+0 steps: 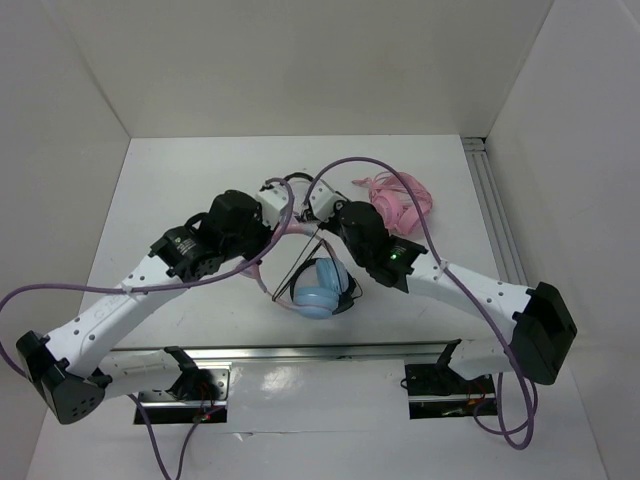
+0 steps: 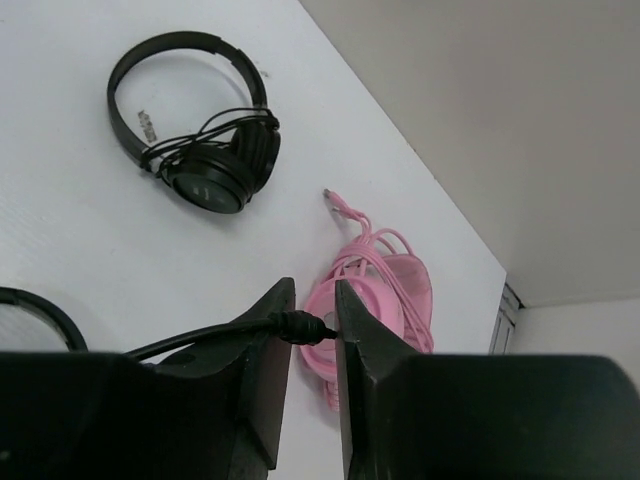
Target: Wrap the headphones
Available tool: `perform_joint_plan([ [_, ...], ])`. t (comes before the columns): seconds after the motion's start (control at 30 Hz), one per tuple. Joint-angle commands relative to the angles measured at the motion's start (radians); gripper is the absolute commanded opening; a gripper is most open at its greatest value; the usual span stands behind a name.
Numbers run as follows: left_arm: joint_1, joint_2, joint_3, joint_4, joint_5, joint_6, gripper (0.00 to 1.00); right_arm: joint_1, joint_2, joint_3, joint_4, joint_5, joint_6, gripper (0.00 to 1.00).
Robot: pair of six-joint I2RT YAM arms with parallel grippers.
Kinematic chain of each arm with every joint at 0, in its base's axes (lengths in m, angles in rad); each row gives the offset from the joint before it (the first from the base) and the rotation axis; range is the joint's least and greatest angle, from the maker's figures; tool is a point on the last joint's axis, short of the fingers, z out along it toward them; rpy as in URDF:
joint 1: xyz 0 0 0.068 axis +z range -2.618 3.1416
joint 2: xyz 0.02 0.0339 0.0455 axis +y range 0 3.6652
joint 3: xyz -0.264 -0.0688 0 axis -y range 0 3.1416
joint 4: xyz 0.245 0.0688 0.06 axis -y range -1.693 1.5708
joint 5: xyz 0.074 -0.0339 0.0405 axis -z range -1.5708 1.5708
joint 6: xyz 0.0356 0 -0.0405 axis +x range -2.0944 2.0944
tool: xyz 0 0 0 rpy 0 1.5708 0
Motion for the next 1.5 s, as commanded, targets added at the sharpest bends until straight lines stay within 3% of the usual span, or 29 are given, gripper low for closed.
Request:
perform_joint_plan([
  [0.0,0.027,-0.03,0.016,-0.044,0.1,0.027,0.0,-0.058,0.026,0.036,0.046,0.06,0.044,0.29],
  [0.23,0.09,-0.031,0.025,-0.035,0.076,-0.005,0.0,-0.115,0.026,0.035,0.035,-0.015,0.086,0.36],
  [0.3,0.104,-0.031,0.034,-0.035,0.099,-0.005,0.0,-0.139,0.038,0.035,0.035,-0.027,0.105,0.45],
  [0.47,0.152,-0.031,0.034,-0.015,0.18,-0.014,0.0,-0.173,0.078,0.072,-0.011,-0.096,0.154,0.55],
  [0.5,0.152,-0.031,0.034,-0.015,0.18,-0.014,0.0,-0.187,0.078,0.072,-0.023,-0.111,0.154,0.62],
  [0.63,0.19,-0.031,0.025,-0.015,0.179,-0.026,0.0,-0.198,0.078,0.082,-0.02,-0.116,0.178,0.62],
  [0.87,0.235,-0.021,-0.042,0.02,-0.054,-0.127,0.0,-0.225,0.007,0.118,-0.029,-0.053,0.258,0.69],
  [1.0,0.281,-0.06,-0.131,0.115,-0.105,-0.215,0.0,-0.225,-0.021,0.184,-0.101,-0.05,0.33,0.73],
  [1.27,0.412,0.032,-0.193,0.145,-0.173,-0.252,0.0,-0.118,-0.138,0.196,-0.143,-0.071,0.373,0.84],
  [1.47,0.506,0.11,-0.256,0.125,-0.317,-0.362,0.0,-0.023,-0.181,0.196,-0.153,-0.062,0.373,0.94],
])
